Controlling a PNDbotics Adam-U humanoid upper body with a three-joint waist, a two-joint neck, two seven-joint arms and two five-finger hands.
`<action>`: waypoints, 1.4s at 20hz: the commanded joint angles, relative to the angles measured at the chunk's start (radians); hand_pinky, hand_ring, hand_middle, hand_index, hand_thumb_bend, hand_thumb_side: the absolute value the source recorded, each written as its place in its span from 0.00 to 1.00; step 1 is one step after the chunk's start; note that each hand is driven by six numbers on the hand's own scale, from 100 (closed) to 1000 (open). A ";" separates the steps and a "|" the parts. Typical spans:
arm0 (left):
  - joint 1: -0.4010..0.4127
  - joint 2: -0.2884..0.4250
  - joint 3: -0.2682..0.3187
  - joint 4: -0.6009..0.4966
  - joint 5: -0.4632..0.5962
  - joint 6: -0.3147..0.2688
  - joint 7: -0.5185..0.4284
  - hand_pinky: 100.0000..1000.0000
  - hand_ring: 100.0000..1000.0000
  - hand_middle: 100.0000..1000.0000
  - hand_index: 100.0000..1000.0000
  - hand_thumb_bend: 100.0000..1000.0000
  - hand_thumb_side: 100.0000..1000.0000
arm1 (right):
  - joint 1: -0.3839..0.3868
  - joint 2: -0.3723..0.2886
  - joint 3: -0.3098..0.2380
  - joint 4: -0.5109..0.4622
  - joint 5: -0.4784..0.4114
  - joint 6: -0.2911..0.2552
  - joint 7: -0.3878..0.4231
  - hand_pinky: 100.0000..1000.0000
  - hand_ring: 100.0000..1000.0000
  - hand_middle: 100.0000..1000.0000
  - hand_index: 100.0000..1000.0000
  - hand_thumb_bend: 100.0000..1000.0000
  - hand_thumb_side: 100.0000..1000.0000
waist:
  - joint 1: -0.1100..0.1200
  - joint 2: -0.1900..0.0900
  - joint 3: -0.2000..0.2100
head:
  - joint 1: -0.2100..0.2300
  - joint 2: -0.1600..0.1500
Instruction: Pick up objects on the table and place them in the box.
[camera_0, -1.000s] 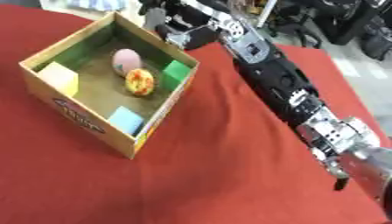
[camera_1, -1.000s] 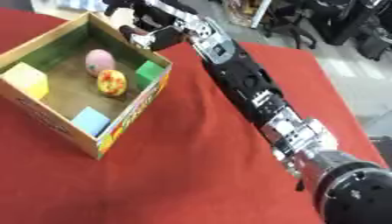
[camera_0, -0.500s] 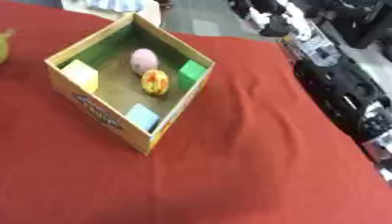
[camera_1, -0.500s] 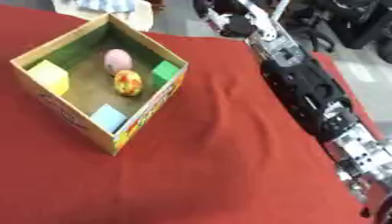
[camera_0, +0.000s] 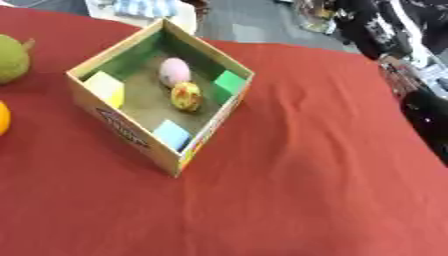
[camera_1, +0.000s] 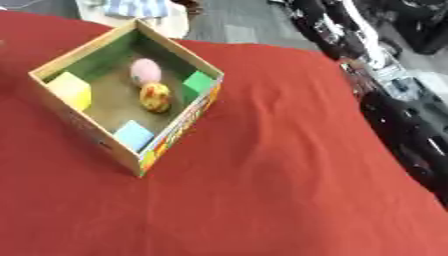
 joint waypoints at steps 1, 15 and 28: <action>0.003 0.040 0.018 -0.015 -0.031 -0.024 0.014 0.80 0.80 0.76 0.76 0.00 0.54 | 0.072 0.043 -0.057 -0.133 0.044 -0.242 0.196 1.00 0.00 0.68 0.82 0.00 0.40 | 0.024 -0.021 -0.011 | 0.031 -0.011; 0.083 0.278 0.076 -0.015 -0.224 -0.222 0.142 0.80 0.80 0.75 0.78 0.00 0.64 | 0.281 0.414 -0.140 -0.240 0.033 -0.243 0.294 1.00 0.00 0.69 0.81 0.00 0.42 | 0.055 0.006 -0.110 | 0.177 -0.009; 0.198 0.515 0.112 -0.015 -0.520 -0.183 0.308 0.80 0.81 0.74 0.80 0.00 0.54 | 0.321 0.642 -0.181 -0.240 -0.051 -0.243 0.405 1.00 0.00 0.68 0.80 0.00 0.45 | 0.076 -0.002 -0.174 | 0.273 -0.002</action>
